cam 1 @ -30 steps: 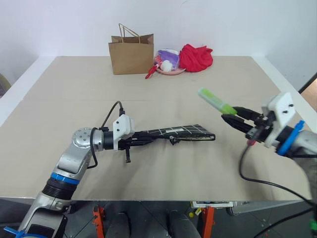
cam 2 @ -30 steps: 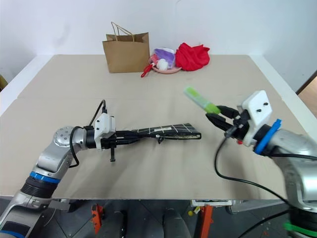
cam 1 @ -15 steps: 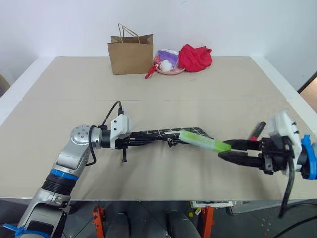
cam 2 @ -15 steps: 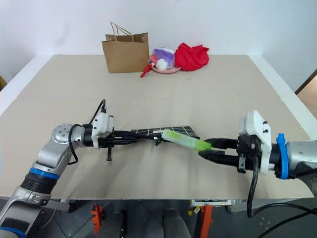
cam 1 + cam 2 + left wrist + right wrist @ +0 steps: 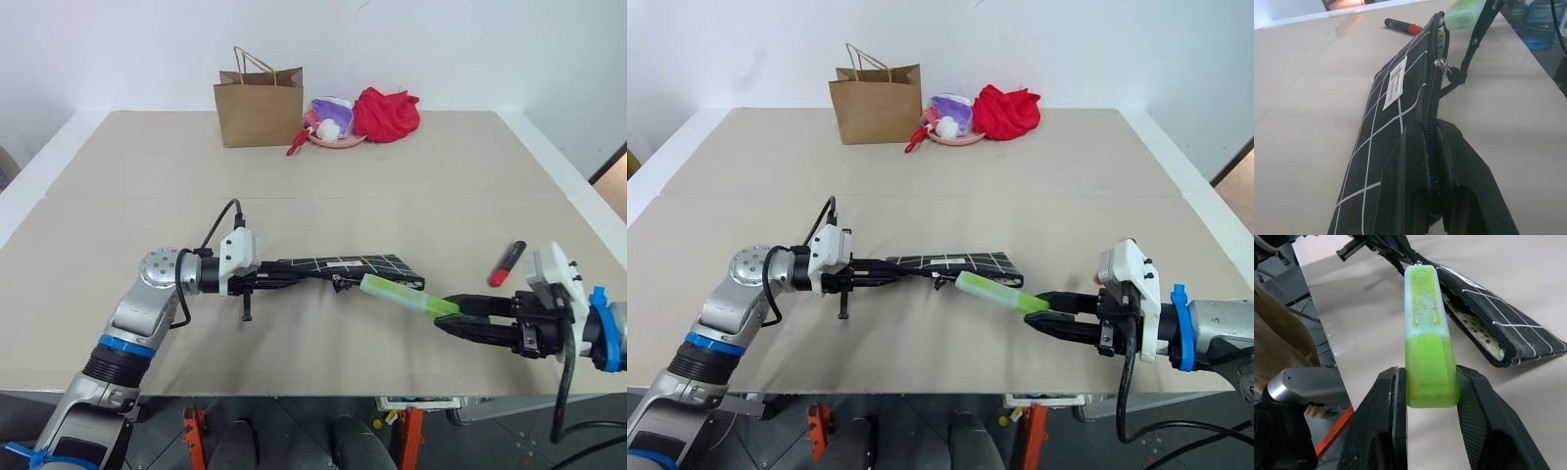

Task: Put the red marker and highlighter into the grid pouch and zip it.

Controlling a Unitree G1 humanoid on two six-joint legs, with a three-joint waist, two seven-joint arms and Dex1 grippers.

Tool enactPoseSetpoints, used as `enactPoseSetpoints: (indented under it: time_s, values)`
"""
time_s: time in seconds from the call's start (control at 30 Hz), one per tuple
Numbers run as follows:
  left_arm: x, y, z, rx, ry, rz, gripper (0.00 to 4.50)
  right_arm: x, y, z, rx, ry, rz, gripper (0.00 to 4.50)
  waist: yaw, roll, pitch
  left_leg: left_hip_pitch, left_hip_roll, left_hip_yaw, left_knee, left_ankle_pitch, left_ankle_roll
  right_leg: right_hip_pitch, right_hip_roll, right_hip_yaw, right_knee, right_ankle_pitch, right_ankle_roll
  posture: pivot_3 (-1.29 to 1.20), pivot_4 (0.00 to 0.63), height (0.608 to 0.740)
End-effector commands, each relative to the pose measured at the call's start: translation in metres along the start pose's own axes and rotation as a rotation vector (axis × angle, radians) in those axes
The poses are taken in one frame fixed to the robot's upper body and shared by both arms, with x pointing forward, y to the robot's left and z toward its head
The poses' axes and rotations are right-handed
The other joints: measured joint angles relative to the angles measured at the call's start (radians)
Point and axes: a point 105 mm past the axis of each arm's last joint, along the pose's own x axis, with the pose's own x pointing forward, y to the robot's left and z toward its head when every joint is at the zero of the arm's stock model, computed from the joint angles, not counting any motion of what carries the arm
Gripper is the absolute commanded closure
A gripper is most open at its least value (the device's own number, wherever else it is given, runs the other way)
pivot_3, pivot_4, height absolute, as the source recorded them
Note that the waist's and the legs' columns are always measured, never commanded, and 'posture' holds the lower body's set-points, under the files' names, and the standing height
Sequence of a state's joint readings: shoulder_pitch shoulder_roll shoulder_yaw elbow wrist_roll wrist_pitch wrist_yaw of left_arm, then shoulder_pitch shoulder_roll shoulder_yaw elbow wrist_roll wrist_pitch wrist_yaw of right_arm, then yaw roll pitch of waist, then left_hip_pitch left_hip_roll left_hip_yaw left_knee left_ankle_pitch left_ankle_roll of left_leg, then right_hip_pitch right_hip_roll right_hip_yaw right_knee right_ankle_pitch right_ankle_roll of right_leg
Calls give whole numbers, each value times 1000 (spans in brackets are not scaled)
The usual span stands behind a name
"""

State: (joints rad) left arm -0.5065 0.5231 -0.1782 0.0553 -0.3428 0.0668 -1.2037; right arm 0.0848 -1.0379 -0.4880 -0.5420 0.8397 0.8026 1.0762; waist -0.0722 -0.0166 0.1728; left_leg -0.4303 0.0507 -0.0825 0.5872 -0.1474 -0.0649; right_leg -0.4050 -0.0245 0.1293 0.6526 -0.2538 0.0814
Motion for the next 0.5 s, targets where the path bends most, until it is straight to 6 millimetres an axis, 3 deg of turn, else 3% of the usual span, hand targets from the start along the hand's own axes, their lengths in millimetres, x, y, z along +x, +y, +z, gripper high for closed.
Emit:
enactPoseSetpoints:
  time_s: [0.03,0.5]
  values:
    - [0,0,10,41,-23,9,4500,0,0,7,-17,-2,2,3469,0,0,0,0,0,0,0,0,0,0,0,0,0,0,0,0,150,740]
    - [2,-3,11,30,-35,24,4500,7,0,2,68,51,26,3469,0,0,0,0,0,0,0,0,0,0,0,0,0,0,0,0,150,740]
